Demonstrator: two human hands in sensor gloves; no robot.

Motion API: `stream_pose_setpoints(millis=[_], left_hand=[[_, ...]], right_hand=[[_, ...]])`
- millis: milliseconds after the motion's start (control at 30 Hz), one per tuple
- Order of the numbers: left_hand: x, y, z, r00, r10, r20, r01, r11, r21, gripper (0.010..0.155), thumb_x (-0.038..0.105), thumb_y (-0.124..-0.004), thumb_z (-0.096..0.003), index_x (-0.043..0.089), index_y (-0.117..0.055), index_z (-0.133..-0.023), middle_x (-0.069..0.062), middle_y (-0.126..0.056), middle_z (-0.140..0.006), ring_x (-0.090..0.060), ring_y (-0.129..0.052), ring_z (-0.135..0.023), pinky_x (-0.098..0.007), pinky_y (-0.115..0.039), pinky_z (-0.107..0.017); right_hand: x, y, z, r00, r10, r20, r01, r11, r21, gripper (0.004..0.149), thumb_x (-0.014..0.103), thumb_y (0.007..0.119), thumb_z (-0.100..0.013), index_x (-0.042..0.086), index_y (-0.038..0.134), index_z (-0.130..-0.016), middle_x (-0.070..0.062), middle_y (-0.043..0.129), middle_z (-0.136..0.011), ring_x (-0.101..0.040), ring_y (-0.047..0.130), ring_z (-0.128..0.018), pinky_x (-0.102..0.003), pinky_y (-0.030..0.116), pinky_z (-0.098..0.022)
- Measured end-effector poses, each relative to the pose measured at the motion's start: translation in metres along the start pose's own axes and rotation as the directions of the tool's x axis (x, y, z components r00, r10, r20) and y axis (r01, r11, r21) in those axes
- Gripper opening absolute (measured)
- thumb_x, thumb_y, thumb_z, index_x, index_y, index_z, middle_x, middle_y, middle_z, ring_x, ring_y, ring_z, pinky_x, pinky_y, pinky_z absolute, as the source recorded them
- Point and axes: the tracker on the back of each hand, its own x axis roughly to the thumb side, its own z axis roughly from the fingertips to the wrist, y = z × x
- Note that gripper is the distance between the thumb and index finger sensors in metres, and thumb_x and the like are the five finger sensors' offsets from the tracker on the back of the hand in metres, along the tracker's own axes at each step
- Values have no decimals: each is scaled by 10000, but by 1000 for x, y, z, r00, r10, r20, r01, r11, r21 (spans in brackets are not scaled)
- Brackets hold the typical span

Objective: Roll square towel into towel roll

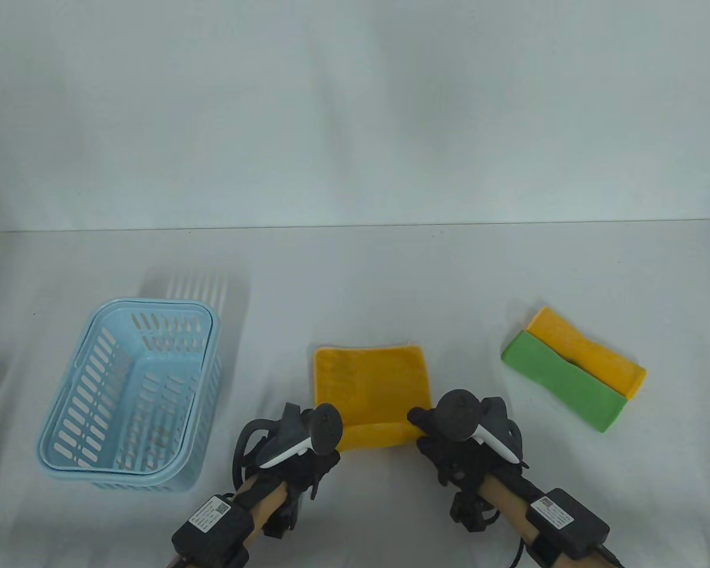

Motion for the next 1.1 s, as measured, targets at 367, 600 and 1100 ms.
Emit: stream_pose_setpoints(millis=[367,600,1100], left_hand=[[-12,4,3,992,107,-73,-106,994,10,634,564,-748,-351,268,-777,-911,83,-984,-716,-175,-1046,-593,-470,-794,-617],[-15,3,-3,990,86,-113,-80,995,55,649,582,-729,-353,295,-734,-934,100,-938,-743,-169,-1003,-610,-468,-770,-636],[-20,20,9,991,91,-97,-76,986,151,782,625,-752,-321,292,-632,-1019,46,-823,-971,-235,-927,-847,-507,-722,-692]], right_hand=[[-6,-2,3,992,-84,-96,81,996,-30,617,514,755,-337,304,655,-909,44,937,-639,-239,907,-608,-511,721,-566],[-15,-6,-1,984,-130,-123,120,989,-91,629,514,762,-327,306,650,-910,41,912,-703,-248,882,-634,-510,702,-571],[-10,-25,10,986,-155,-62,147,981,-129,721,539,783,-310,324,547,-957,19,746,-929,-302,754,-848,-557,625,-640]])
